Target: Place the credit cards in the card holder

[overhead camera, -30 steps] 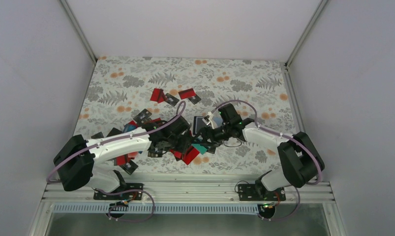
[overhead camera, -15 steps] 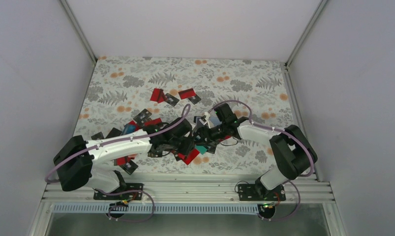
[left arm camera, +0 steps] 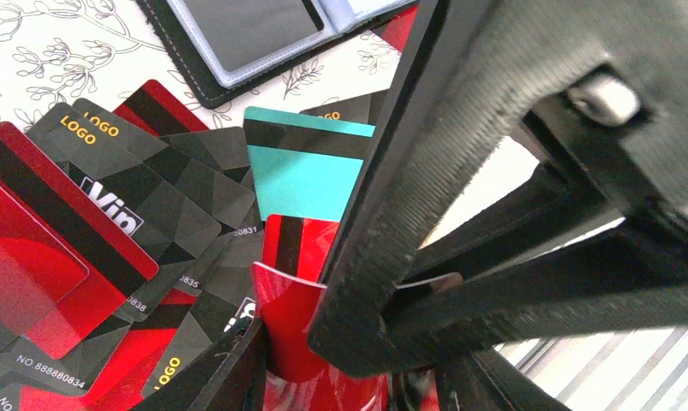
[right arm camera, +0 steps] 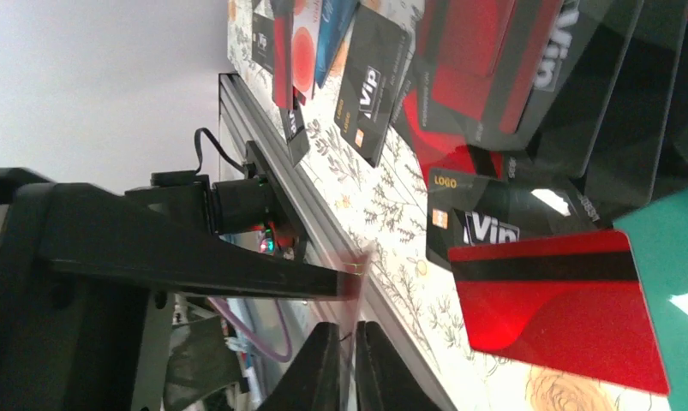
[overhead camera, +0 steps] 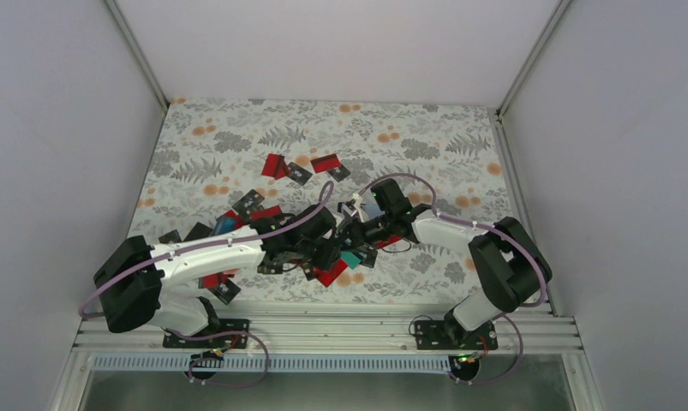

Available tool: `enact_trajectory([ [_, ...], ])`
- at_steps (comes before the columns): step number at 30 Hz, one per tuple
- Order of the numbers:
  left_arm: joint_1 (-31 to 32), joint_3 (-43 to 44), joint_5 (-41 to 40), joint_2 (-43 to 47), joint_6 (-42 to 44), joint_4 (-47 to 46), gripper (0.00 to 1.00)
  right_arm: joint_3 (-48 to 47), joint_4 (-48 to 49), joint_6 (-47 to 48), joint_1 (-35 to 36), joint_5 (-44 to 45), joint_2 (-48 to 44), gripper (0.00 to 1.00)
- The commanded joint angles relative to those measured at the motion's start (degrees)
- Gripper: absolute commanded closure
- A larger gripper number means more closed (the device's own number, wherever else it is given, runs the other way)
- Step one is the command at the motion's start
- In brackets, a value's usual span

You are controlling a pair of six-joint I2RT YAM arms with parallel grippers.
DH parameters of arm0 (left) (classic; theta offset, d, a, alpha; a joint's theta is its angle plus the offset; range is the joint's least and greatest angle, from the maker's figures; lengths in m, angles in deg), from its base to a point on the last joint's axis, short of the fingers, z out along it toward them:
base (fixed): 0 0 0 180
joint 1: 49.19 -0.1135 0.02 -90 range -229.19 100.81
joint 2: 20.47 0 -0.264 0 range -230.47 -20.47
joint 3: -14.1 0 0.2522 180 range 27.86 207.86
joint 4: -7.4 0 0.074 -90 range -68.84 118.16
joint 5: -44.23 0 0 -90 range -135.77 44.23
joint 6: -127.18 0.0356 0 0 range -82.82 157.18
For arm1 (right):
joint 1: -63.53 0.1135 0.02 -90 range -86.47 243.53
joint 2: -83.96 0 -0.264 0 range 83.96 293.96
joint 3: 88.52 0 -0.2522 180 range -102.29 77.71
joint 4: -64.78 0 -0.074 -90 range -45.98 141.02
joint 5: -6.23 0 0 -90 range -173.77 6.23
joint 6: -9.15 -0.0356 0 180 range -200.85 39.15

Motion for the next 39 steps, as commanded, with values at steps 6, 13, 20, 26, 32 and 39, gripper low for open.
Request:
enact_trajectory([
  [6,0.3,2.1,-0.7,-1.5,-0.3,-1.7,0.56,1.5,0.1,0.6,0.5,0.2,-1.2,0.96],
  [13,0.3,2.4,-1.4,0.1,-0.5,-0.1,0.48,1.7,-1.2,2.5,0.4,3.6,-1.9,0.96],
  [20,-2.0,4.9,2.0,8.9,3.6,4.8,0.28,-0.7,-4.2,10.8,-0.3,5.8,-3.6,0.96],
  [26,-10.0,2.7,18.3,18.1,11.0,4.1,0.28,-1.4,-1.5,16.8,-0.4,-0.9,-10.6,0.96],
  [32,-13.1,2.3,30.2,24.9,15.8,4.8,0.3,0.9,4.2,17.9,-0.4,-9.4,-18.8,0.96],
  [39,-13.1,2.2,34.0,27.8,16.8,4.8,0.4,-0.9,2.7,20.4,-0.3,-14.1,-24.3,0.96],
])
